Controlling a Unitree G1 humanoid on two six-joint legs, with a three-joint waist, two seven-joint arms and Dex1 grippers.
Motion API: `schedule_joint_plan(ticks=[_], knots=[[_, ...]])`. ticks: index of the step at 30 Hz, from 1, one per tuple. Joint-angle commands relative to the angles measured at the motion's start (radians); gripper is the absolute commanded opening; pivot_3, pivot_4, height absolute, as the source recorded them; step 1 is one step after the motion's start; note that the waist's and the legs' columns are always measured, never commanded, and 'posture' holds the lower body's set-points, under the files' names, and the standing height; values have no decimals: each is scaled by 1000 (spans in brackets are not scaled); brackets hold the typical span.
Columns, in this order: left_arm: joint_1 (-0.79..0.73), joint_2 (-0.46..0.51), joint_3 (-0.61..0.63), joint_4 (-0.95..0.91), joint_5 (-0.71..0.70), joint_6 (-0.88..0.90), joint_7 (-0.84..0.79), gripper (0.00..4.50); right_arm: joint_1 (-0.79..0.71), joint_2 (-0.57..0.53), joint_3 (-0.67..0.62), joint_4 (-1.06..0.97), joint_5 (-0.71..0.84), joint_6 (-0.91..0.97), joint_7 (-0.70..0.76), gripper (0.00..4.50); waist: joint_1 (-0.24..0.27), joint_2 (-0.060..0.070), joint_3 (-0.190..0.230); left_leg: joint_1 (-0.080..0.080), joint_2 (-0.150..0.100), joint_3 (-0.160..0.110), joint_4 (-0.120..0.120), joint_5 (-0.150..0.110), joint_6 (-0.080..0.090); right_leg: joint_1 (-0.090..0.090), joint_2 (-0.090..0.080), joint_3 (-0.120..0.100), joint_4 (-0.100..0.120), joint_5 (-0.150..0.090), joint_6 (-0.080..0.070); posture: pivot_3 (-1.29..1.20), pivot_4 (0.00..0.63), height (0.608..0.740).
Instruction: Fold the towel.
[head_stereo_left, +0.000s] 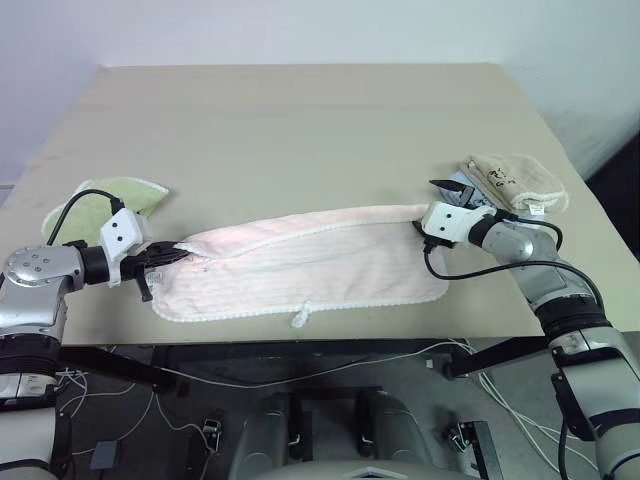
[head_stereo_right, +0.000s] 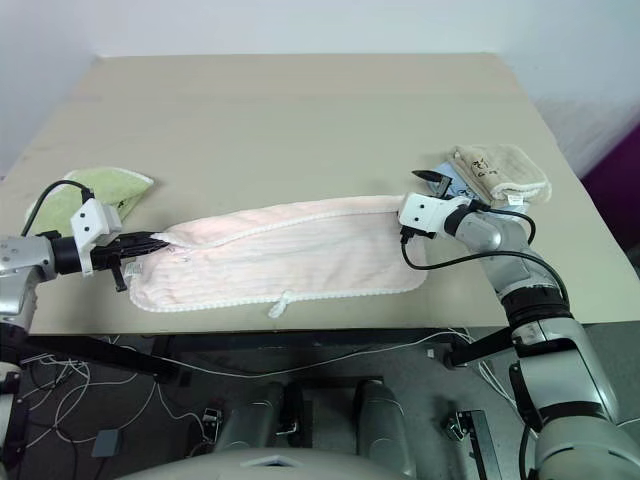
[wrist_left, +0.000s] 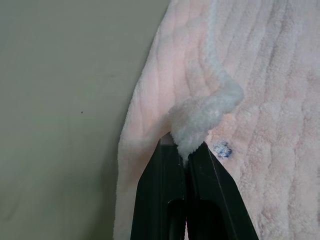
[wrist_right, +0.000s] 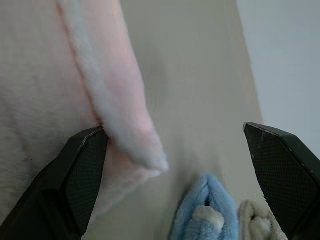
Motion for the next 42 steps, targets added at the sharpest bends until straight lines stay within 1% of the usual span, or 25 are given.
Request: schedule_joint_plan(ticks=[1,3,6,16,18,27,30,33,37,42], knots=[[9,9,35,-38,-21,7,9,27,-29,-13,14,26,-37,-26,-40,4500,0,0,0,0,0,0,0,0,0,0,0,0,0,0,0,0,150,740],[14,9,36,-46,-22,11,12,27,-33,-9,20,38,-39,-38,-44,4500,0,0,0,0,0,0,0,0,0,0,0,0,0,0,0,0,150,740],[19,9,37,-52,-22,15,15,0,-36,-8,24,48,-40,-56,-46,3929,1,0,0,1,0,0,0,0,0,1,0,0,0,0,0,0,150,740],[12,-4,40,-41,-31,31,20,0,-33,-15,26,50,-37,-74,-37,598,1,0,0,1,0,0,0,0,0,1,0,0,0,0,0,0,150,740],[8,-12,48,-39,-42,42,23,0,-31,-17,24,48,-37,-74,-37,16,1,0,0,1,0,0,0,0,0,1,0,0,0,0,0,0,150,740],[-30,-45,98,-35,-96,116,71,0,-49,-20,9,43,-28,-73,-46,16,1,0,0,1,0,0,0,0,0,1,0,0,0,0,0,0,150,740],[-97,-76,127,-11,-119,165,136,0,-81,-30,-4,45,-20,-66,-41,16,5,0,0,0,0,0,0,0,0,1,0,0,0,0,0,0,150,740],[-212,-113,139,45,-130,196,190,0,-158,-35,-10,105,-17,-69,-48,16,6,0,0,0,0,0,1,0,0,1,0,0,0,0,0,0,150,740],[-429,-155,151,215,-105,179,293,0,-322,-40,-3,221,-32,-76,-72,16,2,0,0,1,-1,0,1,0,0,2,0,0,1,0,0,0,150,740],[-653,-146,171,403,-86,126,394,0,-507,-74,-7,314,-31,-88,-93,16,-2,0,0,1,-1,3,0,0,0,2,0,0,0,-1,2,0,150,740]])
